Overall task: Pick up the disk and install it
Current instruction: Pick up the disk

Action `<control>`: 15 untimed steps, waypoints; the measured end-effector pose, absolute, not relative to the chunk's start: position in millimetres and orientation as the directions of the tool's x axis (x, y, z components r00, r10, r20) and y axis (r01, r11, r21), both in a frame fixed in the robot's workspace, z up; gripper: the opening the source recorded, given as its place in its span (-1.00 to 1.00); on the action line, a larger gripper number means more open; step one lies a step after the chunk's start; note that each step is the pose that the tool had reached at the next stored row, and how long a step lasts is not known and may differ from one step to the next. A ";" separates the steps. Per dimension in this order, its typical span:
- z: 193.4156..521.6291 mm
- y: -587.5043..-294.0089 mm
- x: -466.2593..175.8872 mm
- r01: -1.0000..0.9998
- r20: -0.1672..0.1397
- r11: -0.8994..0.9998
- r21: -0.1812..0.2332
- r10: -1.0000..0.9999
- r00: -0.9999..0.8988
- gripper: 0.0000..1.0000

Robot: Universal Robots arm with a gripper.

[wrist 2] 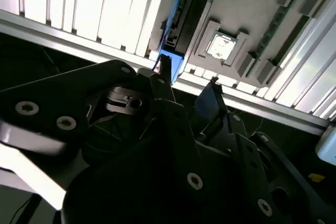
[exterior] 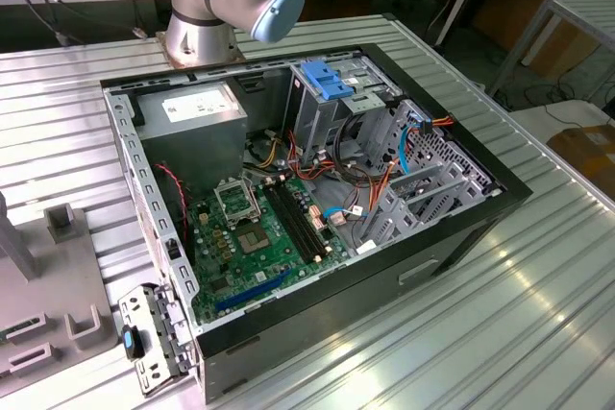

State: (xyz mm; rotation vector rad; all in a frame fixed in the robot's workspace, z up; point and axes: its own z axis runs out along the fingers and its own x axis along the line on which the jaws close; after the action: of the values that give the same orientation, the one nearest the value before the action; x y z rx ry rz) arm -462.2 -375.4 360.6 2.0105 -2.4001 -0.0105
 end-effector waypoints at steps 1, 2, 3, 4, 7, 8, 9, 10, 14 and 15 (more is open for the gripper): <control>357.8 -375.3 -462.3 -0.988 0.004 0.156 0.012 -0.988 -0.156 -0.08; 354.7 -375.0 -462.6 -0.990 0.004 0.140 0.012 -0.990 -0.140 0.07; 351.1 -374.5 -462.7 -0.993 0.004 0.119 0.012 -0.993 -0.119 0.07; 349.0 -374.4 -462.7 -0.995 0.004 0.100 0.012 -0.995 -0.100 0.07; 344.7 -373.1 -462.9 -0.998 0.004 0.064 0.012 -0.998 -0.064 0.07; 342.8 -371.9 -462.9 -0.998 0.004 0.054 0.011 -0.999 -0.054 0.07; 341.5 -370.9 -463.0 -0.999 0.004 0.049 0.011 -0.999 -0.049 0.07; 339.8 -369.6 -463.2 -0.999 0.003 0.043 0.010 -0.999 -0.043 0.07; 332.3 -368.3 -466.8 -0.999 0.003 0.033 0.007 -0.999 -0.033 0.07; 329.2 -368.3 -467.7 -1.000 0.003 0.029 0.006 -1.000 -0.029 0.07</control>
State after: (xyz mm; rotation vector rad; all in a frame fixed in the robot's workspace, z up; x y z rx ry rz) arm -467.7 -368.3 329.2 2.1844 -2.2491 -0.0026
